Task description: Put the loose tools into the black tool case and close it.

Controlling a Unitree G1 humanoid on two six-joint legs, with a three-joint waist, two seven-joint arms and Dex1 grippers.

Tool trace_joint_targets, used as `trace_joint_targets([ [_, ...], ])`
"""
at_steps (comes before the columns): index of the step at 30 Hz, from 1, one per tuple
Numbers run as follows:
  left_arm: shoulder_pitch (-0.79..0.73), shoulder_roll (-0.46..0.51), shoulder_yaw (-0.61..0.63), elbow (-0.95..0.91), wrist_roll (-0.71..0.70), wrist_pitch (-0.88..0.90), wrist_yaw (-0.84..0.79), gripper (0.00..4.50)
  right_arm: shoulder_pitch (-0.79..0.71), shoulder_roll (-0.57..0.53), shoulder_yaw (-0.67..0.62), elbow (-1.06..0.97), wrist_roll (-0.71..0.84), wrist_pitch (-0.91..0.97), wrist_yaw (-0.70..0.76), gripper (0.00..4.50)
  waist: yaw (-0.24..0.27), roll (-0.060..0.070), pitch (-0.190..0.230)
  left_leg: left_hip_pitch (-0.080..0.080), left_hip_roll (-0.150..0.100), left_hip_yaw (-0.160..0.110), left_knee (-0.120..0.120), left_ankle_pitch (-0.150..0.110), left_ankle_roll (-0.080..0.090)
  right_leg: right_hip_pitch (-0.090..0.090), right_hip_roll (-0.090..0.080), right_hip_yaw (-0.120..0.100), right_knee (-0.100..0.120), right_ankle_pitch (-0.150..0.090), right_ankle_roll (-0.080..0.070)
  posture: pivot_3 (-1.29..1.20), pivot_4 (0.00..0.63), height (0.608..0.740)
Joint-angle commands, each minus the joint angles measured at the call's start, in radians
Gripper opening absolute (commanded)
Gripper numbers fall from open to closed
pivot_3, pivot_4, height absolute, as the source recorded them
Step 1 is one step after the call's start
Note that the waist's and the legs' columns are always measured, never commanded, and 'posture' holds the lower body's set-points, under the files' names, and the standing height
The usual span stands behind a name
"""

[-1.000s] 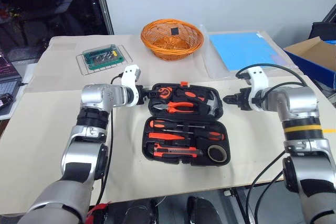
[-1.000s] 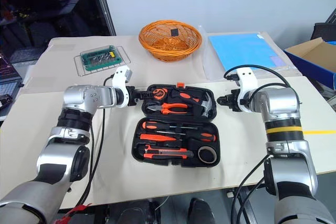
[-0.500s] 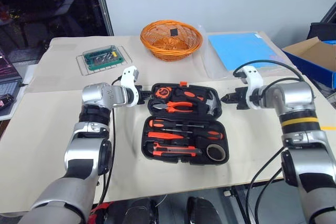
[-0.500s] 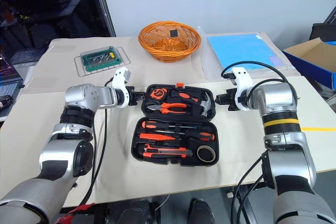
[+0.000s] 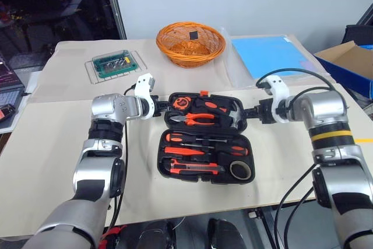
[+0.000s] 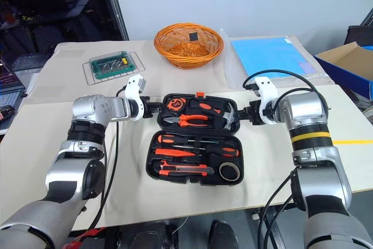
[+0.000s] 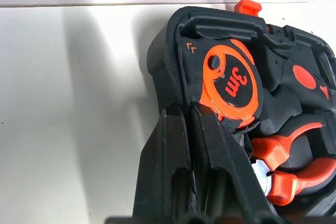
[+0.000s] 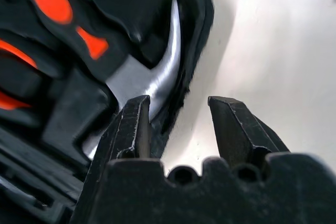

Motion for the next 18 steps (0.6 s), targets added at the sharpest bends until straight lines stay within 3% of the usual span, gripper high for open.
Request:
trace_joint_targets([
  [1, 0.018, -0.012, -0.021, -0.055, -0.010, 0.033, -0.030, 0.00, -0.009, 0.003, -0.010, 0.028, -0.019, -0.037, -0.009, 1.11, -0.001, 0.000, 0.000, 0.000, 0.000, 0.000, 0.000, 0.000, 0.000, 0.000, 0.000, 0.000, 0.000, 0.000, 0.000, 0.00, 0.150, 0.740],
  [3, 0.024, -0.011, -0.025, -0.071, -0.008, 0.033, -0.034, 0.00, -0.012, 0.010, -0.017, 0.034, -0.020, -0.049, -0.015, 0.38, -0.001, 0.000, 0.000, 0.000, 0.000, 0.000, 0.000, 0.000, 0.000, 0.001, 0.000, 0.000, 0.000, 0.000, 0.000, 0.00, 0.150, 0.740],
  [5, 0.032, -0.009, -0.017, -0.085, -0.009, 0.035, -0.030, 0.00, -0.017, 0.020, -0.025, 0.032, -0.017, -0.058, -0.021, 0.09, 0.000, 0.000, 0.000, 0.001, 0.000, 0.000, 0.001, 0.000, 0.000, 0.001, 0.000, 0.000, 0.000, 0.000, 0.000, 0.00, 0.150, 0.740],
  [8, 0.037, -0.005, 0.022, -0.095, -0.014, 0.011, -0.010, 0.00, -0.034, 0.051, -0.041, 0.042, -0.018, -0.101, -0.038, 0.09, -0.002, 0.000, 0.000, 0.001, 0.000, 0.000, 0.001, 0.000, 0.000, 0.002, 0.000, 0.000, 0.001, 0.000, 0.000, 0.00, 0.150, 0.740],
  [13, 0.014, 0.001, 0.112, -0.053, 0.016, -0.196, 0.084, 0.00, -0.145, 0.167, -0.043, 0.210, -0.076, -0.373, -0.097, 0.09, -0.030, -0.001, 0.001, 0.005, 0.001, 0.001, 0.001, 0.001, -0.002, 0.002, 0.000, 0.002, 0.002, 0.002, -0.002, 0.00, 0.150, 0.740],
  [18, 0.057, 0.020, 0.049, -0.146, 0.054, -0.363, 0.006, 0.00, -0.259, 0.233, -0.090, 0.383, -0.107, -0.690, -0.158, 0.09, -0.036, 0.000, 0.002, 0.005, 0.002, 0.002, -0.004, 0.005, -0.005, -0.002, 0.001, 0.003, 0.005, 0.005, -0.007, 0.00, 0.150, 0.740],
])
